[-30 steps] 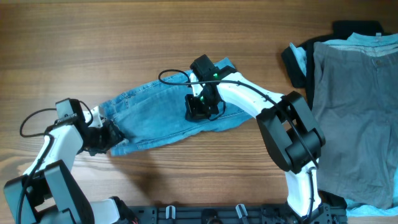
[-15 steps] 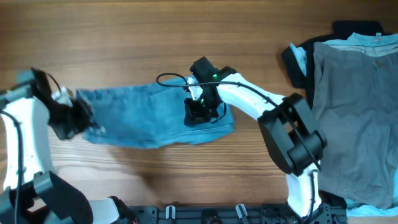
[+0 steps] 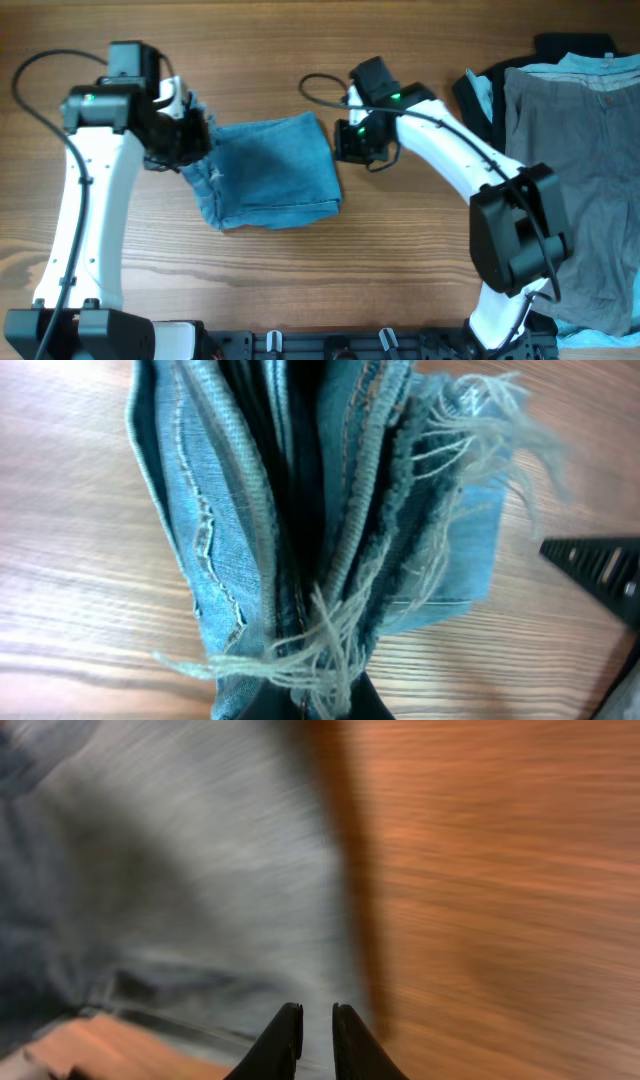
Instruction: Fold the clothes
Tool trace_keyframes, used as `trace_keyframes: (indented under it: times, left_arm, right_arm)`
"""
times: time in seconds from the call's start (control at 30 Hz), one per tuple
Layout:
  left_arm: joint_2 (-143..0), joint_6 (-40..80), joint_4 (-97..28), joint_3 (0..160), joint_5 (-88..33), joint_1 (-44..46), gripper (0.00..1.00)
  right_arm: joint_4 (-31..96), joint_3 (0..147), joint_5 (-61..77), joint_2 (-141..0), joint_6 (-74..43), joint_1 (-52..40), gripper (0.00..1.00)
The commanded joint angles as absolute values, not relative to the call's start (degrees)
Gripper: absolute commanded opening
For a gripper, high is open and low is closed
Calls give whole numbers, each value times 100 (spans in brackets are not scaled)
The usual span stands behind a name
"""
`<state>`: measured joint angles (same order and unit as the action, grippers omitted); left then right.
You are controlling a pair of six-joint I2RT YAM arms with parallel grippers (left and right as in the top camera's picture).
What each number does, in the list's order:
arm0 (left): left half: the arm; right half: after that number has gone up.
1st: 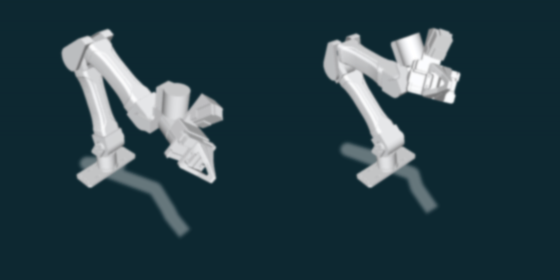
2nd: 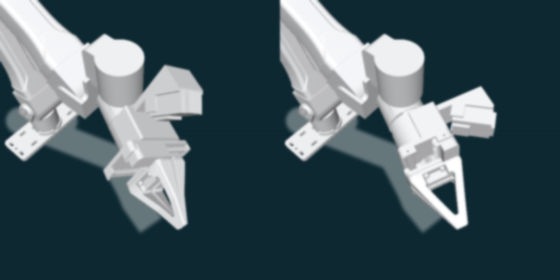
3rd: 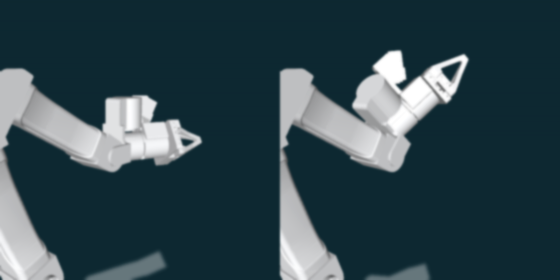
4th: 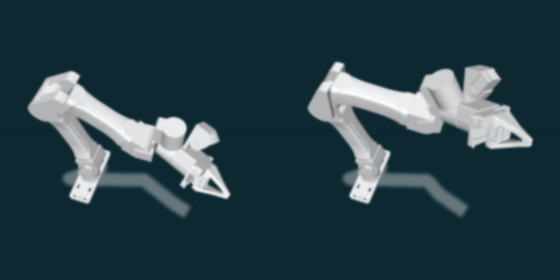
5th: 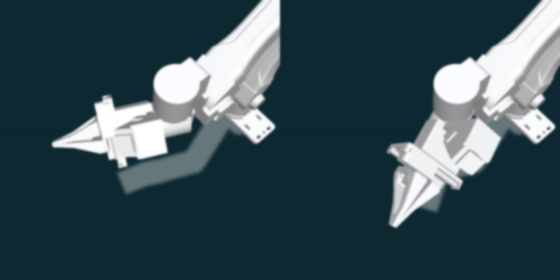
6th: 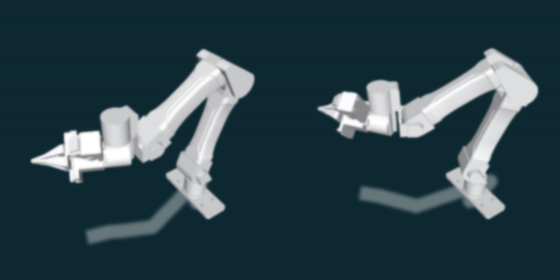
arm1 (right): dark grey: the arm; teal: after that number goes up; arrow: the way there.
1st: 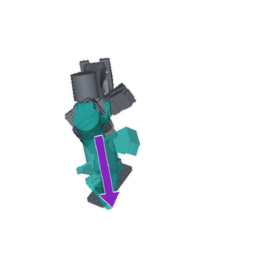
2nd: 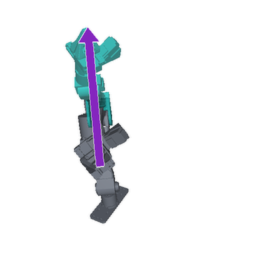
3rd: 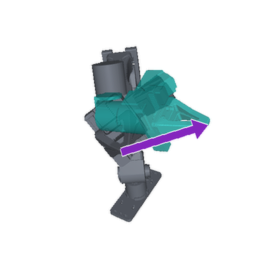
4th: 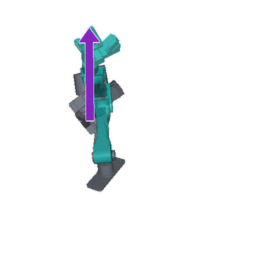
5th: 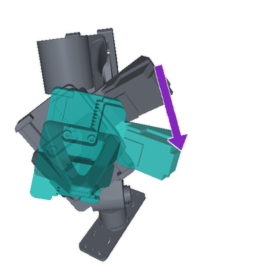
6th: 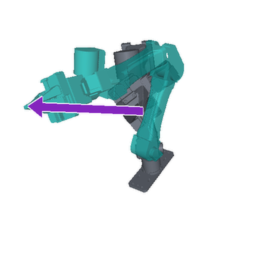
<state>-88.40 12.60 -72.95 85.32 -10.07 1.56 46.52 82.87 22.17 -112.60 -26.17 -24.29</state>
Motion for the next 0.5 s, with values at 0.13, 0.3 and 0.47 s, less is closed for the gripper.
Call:
trace_keyframes:
  times: [0.13, 0.3, 0.47]
  left_arm:
    - [-9494, 2250, -6919, 8624, -803, 1378, 4]
    - [-10556, 3103, -6005, 8621, -805, 2331, 21]
    - [-11548, 3411, -5009, 8621, -1496, 3096, 39]
  right_arm:
    - [4912, 8291, 1946, -11251, -2687, -1295, 15]
    - [5135, 8291, 2056, -11251, -2189, -993, 15]
    - [5210, 8291, 2058, -11251, -2097, -993, 15]
